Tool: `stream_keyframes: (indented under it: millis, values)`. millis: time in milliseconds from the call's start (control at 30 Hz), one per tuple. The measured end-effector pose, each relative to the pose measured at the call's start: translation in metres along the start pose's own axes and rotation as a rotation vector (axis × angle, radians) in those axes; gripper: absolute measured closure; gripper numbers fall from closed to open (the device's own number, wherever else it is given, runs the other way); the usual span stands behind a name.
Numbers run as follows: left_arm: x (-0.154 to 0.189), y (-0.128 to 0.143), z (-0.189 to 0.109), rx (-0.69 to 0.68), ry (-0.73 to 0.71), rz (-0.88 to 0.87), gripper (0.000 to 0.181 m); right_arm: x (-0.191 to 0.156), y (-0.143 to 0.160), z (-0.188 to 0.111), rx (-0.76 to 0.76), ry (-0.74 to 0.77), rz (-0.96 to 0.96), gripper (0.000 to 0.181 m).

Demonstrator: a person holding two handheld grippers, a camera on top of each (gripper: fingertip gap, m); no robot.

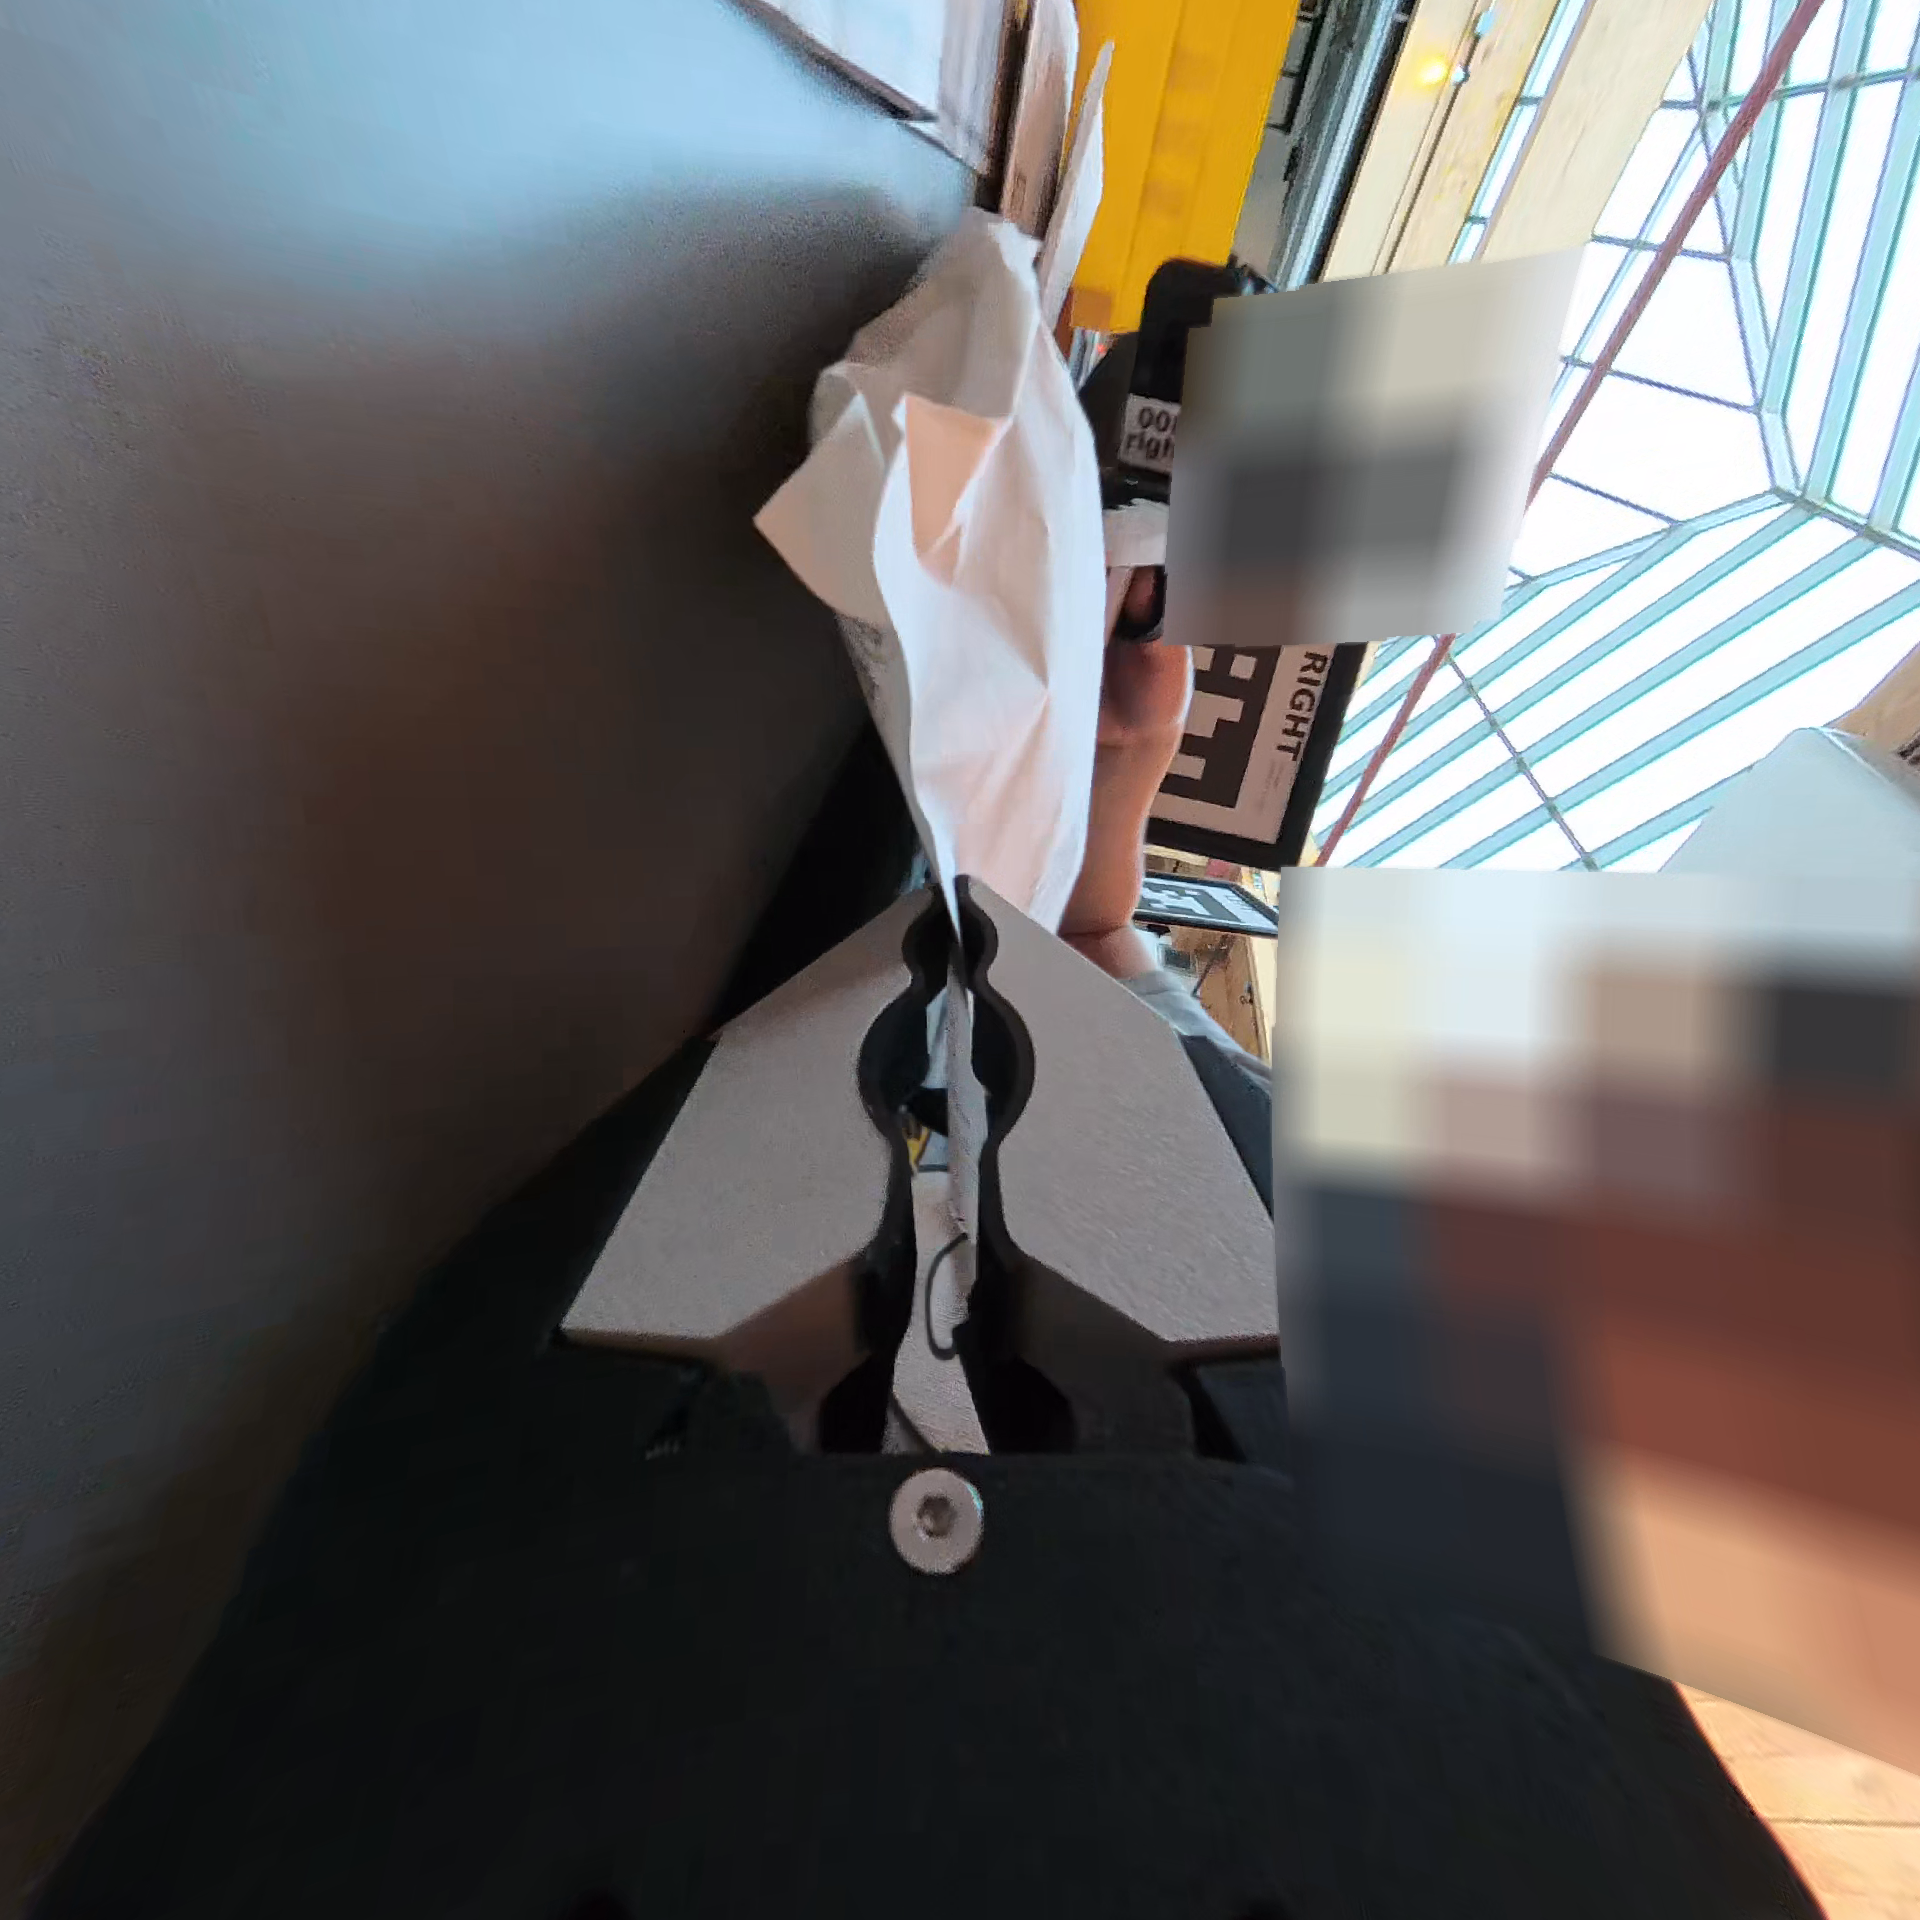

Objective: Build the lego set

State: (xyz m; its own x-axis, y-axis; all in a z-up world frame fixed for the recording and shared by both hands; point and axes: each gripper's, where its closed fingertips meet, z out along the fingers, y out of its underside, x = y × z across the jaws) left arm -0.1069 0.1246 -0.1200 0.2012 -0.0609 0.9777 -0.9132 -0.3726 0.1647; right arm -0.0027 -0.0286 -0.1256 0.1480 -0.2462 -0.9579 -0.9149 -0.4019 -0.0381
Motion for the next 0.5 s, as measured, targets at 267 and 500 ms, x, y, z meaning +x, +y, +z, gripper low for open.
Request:
stream_keyframes:
  millis: [267,500]
  values:
    - [-0.013,-0.010,-0.009,0.036,-0.063,0.124,0.181,0.008,0.000,0.022,-0.061,0.068,-0.048,0.177]
    - [0.026,-0.009,-0.016,0.065,0.019,0.182,0.181,-0.027,0.003,0.026,-0.070,-0.023,-0.018,0.181]
